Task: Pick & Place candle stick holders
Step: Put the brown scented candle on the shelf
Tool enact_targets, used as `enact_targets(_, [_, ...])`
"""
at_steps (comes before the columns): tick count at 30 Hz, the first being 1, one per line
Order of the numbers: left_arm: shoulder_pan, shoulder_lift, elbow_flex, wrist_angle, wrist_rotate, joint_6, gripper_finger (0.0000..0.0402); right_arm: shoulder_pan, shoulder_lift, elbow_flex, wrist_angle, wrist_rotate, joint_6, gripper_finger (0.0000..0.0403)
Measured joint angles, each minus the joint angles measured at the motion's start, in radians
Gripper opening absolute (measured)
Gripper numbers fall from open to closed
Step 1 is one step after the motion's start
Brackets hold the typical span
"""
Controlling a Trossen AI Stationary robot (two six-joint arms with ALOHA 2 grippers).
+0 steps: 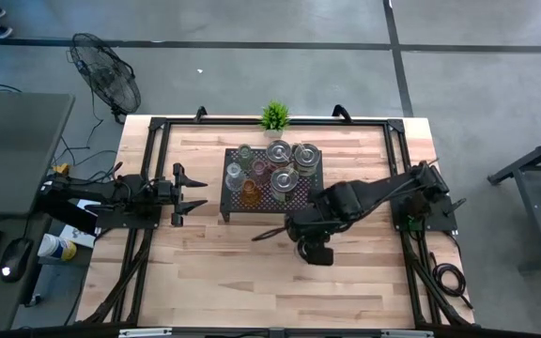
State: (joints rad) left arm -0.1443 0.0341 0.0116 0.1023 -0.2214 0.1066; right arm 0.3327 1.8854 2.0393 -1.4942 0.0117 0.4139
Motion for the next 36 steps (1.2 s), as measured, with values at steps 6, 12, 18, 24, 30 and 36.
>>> enact_targets(6, [0.0, 0.0, 0.0, 0.0, 0.0, 0.0, 0.0222, -0.054, 0.0, 0.045, -0.067, 0.01, -0.037, 0.0])
enact_targets(12, [0.0, 0.0, 0.0, 0.0, 0.0, 0.0, 0.0222, -0.123, 0.0, 0.063, -0.076, 0.008, -0.11, 0.0])
enact_targets(18, [0.0, 0.0, 0.0, 0.0, 0.0, 0.0, 0.0222, -0.189, -0.022, 0.061, -0.077, 0.004, -0.16, 0.0])
enact_targets(24, [0.0, 0.0, 0.0, 0.0, 0.0, 0.0, 0.0222, -0.231, -0.063, 0.061, -0.078, 0.009, -0.215, 0.0])
enact_targets(30, [0.0, 0.0, 0.0, 0.0, 0.0, 0.0, 0.0222, -0.267, -0.068, 0.061, -0.078, 0.011, -0.334, 0.0])
enact_targets(36, [0.0, 0.0, 0.0, 0.0, 0.0, 0.0, 0.0222, -0.308, -0.068, 0.06, -0.077, 0.012, -0.381, 0.0])
